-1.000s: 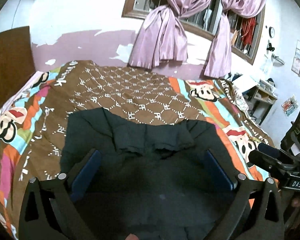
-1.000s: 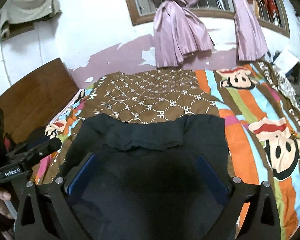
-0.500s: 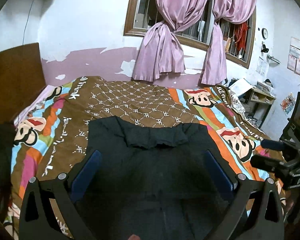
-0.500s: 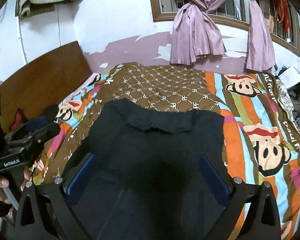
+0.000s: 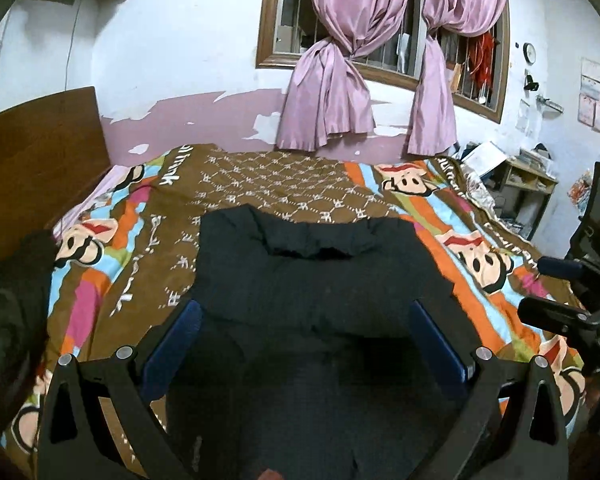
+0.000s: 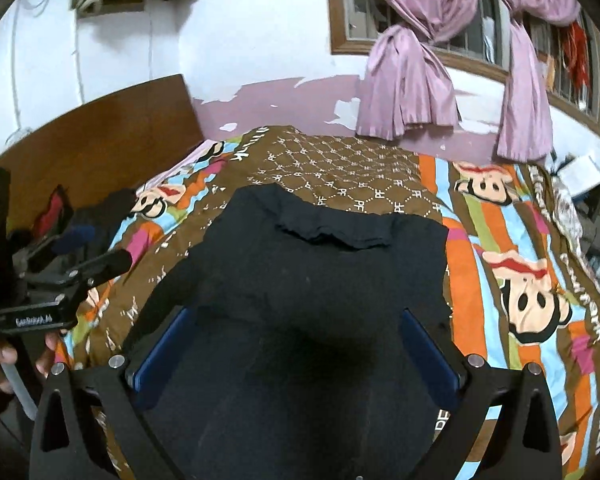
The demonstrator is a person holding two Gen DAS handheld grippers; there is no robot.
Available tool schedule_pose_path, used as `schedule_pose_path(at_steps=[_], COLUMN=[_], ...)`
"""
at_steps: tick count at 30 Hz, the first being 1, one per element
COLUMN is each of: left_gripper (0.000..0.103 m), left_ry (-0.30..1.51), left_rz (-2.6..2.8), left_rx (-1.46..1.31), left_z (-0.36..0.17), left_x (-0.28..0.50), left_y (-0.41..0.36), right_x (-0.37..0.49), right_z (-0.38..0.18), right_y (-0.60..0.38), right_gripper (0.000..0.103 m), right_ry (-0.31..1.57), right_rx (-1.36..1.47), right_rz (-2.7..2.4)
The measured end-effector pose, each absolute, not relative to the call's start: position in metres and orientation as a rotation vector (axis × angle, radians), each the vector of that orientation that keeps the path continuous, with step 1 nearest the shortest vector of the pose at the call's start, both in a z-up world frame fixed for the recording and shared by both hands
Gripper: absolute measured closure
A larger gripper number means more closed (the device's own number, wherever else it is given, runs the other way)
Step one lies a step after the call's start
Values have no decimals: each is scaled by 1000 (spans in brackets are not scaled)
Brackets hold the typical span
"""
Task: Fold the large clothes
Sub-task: 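Release the jacket and raise both tools above the folded bundle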
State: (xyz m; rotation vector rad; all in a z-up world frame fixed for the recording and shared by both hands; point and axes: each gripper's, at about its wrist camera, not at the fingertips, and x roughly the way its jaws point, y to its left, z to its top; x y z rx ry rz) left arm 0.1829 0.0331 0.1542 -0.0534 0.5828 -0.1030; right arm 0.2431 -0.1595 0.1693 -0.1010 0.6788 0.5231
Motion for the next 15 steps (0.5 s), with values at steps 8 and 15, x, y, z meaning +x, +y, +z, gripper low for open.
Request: schedule_pose_path(at_steps=[8, 15], left_gripper=[2, 2], left_ry=[581, 639], left_rz=[-95, -151], left_rx=[-17, 24], left_z=[126, 92], left_x=[152, 126], left_y=[30, 31], right_x=[214, 196], right_z=[145, 115], right_y=[-163, -171], right_gripper=[0, 0], right_ry=[633, 628], right_rx=[-101, -75], right_rz=[538, 543])
